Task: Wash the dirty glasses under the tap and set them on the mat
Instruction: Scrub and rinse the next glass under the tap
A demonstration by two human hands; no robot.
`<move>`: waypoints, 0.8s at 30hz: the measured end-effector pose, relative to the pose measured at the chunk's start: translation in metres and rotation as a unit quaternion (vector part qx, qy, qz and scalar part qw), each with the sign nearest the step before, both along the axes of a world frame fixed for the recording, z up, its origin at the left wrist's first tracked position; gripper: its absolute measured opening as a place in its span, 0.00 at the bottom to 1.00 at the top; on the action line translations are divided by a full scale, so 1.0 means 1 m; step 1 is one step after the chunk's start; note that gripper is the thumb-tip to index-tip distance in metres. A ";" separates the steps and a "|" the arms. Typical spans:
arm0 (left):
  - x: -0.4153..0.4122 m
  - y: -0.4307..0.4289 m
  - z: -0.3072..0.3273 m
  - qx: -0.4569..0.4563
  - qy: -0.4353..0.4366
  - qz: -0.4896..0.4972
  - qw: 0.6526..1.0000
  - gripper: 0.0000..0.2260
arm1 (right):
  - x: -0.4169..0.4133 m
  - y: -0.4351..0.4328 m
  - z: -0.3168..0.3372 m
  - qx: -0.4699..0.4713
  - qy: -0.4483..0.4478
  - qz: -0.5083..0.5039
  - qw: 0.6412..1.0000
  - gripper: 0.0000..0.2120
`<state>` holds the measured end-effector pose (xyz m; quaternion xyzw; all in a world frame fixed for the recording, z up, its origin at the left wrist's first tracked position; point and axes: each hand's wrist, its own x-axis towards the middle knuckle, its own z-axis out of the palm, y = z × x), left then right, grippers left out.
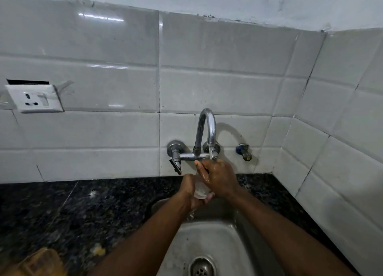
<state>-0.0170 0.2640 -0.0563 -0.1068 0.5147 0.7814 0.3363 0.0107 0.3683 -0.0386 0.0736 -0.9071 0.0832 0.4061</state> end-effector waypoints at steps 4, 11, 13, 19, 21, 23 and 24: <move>-0.020 -0.012 0.002 -0.230 0.133 0.212 0.940 0.16 | -0.003 0.011 0.008 0.141 0.056 0.011 0.988 0.17; -0.029 -0.023 0.030 -0.444 0.422 0.122 0.781 0.09 | -0.007 0.007 0.009 0.125 0.066 0.014 0.990 0.16; -0.032 -0.031 0.036 -0.419 0.439 0.096 0.789 0.09 | -0.008 0.004 0.008 0.118 0.069 0.008 0.991 0.16; -0.015 -0.043 0.009 -0.291 0.193 0.115 0.930 0.13 | 0.000 -0.004 0.010 0.017 0.121 -0.043 0.992 0.18; 0.001 -0.034 0.001 -0.114 0.040 0.027 0.992 0.22 | 0.007 -0.009 0.007 -0.116 0.100 -0.030 0.988 0.19; 0.010 -0.025 0.004 0.006 -0.022 0.001 1.000 0.26 | 0.013 -0.017 -0.004 -0.306 0.032 -0.005 0.952 0.19; 0.013 -0.022 0.009 0.029 -0.007 -0.006 1.000 0.24 | 0.016 -0.022 -0.010 -0.398 0.006 -0.008 0.917 0.19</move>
